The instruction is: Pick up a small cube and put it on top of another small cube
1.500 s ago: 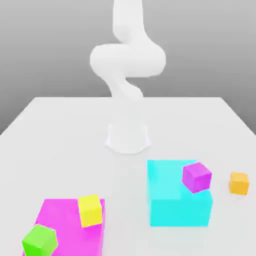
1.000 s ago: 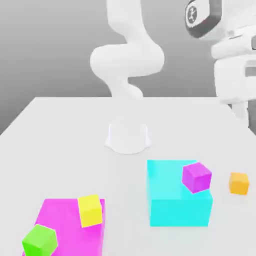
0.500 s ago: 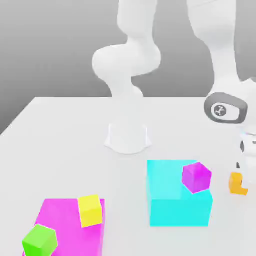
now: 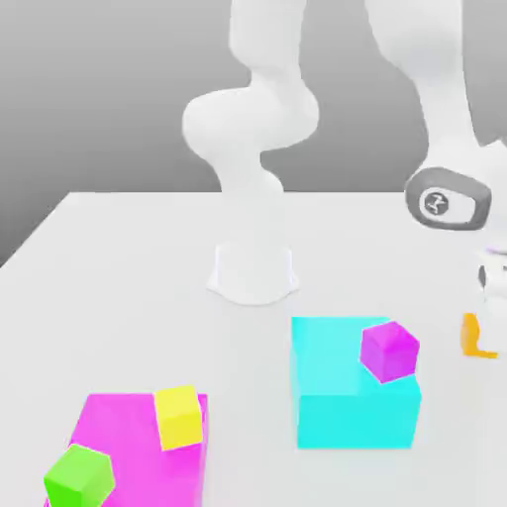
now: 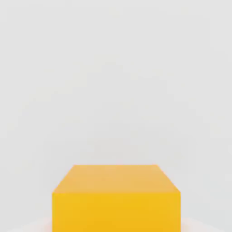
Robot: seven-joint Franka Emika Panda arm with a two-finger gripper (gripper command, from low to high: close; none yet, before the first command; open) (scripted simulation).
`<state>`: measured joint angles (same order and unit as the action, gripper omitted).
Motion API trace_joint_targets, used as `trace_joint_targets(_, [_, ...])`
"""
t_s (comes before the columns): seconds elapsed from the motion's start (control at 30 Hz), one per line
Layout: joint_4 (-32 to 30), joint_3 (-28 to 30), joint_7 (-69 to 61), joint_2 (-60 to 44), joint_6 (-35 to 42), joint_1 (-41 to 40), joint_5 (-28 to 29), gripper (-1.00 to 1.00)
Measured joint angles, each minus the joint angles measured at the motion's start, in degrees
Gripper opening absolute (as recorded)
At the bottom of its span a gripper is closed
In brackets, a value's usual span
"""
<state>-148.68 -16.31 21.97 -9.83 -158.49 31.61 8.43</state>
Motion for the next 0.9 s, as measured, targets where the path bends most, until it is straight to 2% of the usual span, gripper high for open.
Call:
trace_joint_targets(0.13, [2.35,5.48,-5.23,3.32,4.77,-6.99,-1.41,-1.0])
trace_joint_targets(0.27, [4.5,11.07,-9.21,6.61,9.54,-17.39,-2.11,-1.0])
trace_joint_targets(0.6, [2.78,21.25,-6.01,14.95,17.4,-36.99,-6.9,-1.0])
trace_joint_targets(0.77, [1.05,22.16,-6.14,8.12,9.21,-37.17,-9.11,-1.0])
trace_joint_targets(0.8, [0.84,22.12,-6.23,6.91,7.8,-37.22,-9.26,1.0])
trace_joint_targets(0.9, [0.84,22.12,-6.23,6.91,7.8,-37.23,-9.26,1.0])
